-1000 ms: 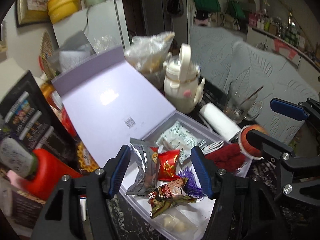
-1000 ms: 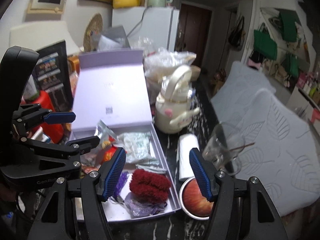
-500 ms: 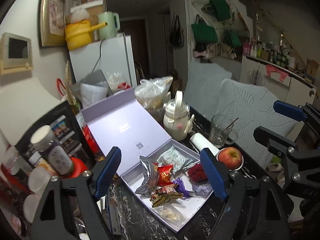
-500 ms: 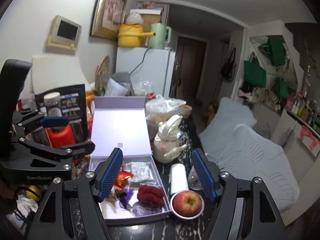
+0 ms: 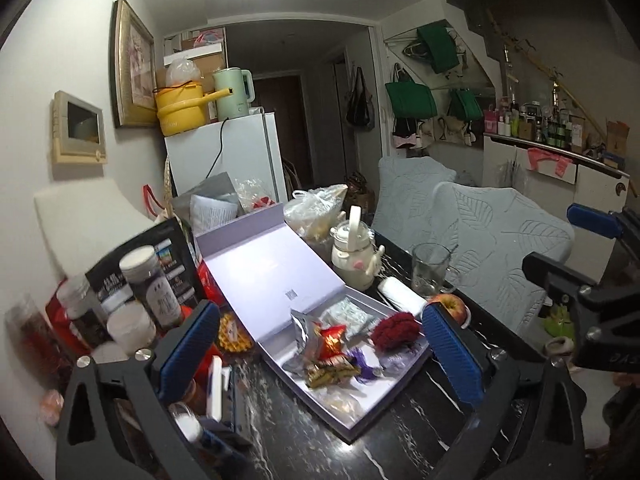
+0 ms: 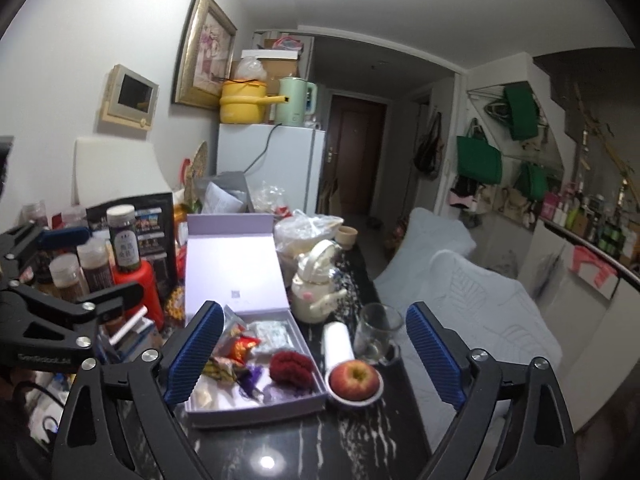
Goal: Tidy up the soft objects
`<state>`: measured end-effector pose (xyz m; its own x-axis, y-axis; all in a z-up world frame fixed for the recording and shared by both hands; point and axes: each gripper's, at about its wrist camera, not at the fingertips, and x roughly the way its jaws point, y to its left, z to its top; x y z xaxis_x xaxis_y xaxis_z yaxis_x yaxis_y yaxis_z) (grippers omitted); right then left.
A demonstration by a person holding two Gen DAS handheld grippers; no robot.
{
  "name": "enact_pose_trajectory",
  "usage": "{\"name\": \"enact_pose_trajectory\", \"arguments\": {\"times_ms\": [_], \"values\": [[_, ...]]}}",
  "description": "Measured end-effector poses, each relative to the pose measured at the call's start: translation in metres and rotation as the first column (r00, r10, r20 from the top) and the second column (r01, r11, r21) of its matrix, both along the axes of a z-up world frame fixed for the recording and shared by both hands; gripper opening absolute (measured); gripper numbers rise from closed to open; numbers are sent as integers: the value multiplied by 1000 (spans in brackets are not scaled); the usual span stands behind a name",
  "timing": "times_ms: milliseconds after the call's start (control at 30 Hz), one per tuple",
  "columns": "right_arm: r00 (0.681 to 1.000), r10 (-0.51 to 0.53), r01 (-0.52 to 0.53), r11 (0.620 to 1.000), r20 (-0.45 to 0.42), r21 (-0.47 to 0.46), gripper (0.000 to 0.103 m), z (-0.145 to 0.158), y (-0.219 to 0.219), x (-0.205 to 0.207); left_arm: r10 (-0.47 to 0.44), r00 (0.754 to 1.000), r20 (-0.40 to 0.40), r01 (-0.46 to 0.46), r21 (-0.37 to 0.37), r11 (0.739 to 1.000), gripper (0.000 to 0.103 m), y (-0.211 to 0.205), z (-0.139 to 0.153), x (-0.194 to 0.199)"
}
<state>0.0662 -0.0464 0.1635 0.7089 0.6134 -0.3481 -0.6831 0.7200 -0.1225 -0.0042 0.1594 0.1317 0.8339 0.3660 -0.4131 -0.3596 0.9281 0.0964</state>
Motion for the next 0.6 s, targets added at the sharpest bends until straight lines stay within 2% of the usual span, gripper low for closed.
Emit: {"name": "enact_pose_trajectory", "arguments": {"times_ms": [133,367,600], "values": [[999,-44,44,999,10,-15,94,-16,-13,-15,-15,1000,-10,14,-30,999,103,-11,-15,-13],[995,-82,81,996,-51,-22,94,-49,-35,-35,-14,999,-31,13,-39,999,103,-28,-39,-31],[991,-100,95,994,-93,-60,94,-75,-43,-52,-8,998,-63,2,-106,994,103,-29,-70,-40]]}}
